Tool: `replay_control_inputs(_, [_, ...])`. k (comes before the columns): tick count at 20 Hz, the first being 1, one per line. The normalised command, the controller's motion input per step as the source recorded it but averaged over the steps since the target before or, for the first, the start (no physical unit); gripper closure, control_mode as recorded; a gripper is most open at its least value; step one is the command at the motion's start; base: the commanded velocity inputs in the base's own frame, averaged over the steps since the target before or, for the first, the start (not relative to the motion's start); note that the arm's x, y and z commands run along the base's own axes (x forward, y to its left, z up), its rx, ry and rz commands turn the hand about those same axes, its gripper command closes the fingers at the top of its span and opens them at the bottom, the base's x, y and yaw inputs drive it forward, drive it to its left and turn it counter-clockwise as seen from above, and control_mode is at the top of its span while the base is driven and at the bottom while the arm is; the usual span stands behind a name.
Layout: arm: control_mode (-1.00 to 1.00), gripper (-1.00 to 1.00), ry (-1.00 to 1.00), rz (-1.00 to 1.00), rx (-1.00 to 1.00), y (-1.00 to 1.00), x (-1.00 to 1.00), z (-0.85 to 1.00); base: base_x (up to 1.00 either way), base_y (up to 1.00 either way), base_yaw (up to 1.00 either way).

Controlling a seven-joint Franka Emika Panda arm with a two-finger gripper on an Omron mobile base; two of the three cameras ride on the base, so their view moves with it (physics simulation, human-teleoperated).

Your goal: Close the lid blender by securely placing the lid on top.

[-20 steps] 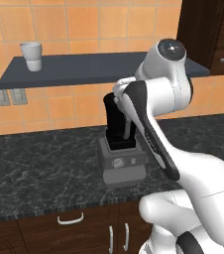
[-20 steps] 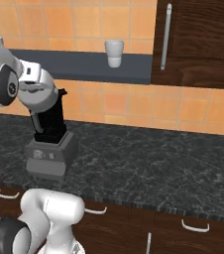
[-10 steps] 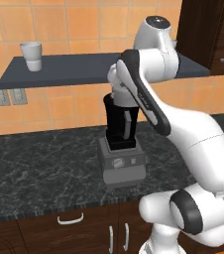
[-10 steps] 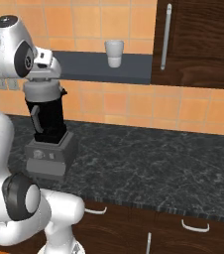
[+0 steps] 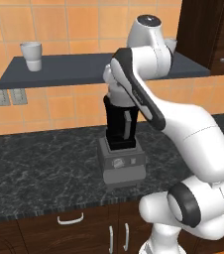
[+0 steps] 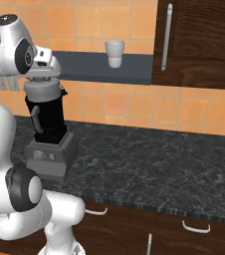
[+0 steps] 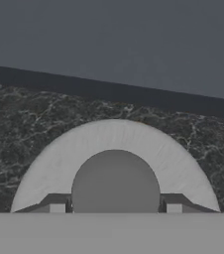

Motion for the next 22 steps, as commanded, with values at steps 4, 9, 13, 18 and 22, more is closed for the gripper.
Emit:
replay_control_inputs(4, [-1.0, 1.0, -0.14, 0.01, 0.0, 0.07, 0.39, 0.0, 0.0, 0.0, 0.0])
replay_control_inputs(9, [-1.0, 1.0, -0.07, 0.04, 0.02, 0.09, 0.52, 0.0, 0.0, 0.0, 0.0])
replay_control_inputs(13, [-1.0, 1.0, -0.07, 0.03, 0.0, 0.1, 0.19, 0.01, 0.0, 0.0, 0.0])
replay_control_inputs(18, [-1.0, 1.0, -0.17, 0.04, 0.0, 0.0, 0.07, -0.01, 0.0, 0.0, 0.0])
replay_control_inputs(22, [-1.0, 1.0, -0.3, 0.05, 0.03, -0.01, -0.38, -0.19, 0.0, 0.0, 0.0])
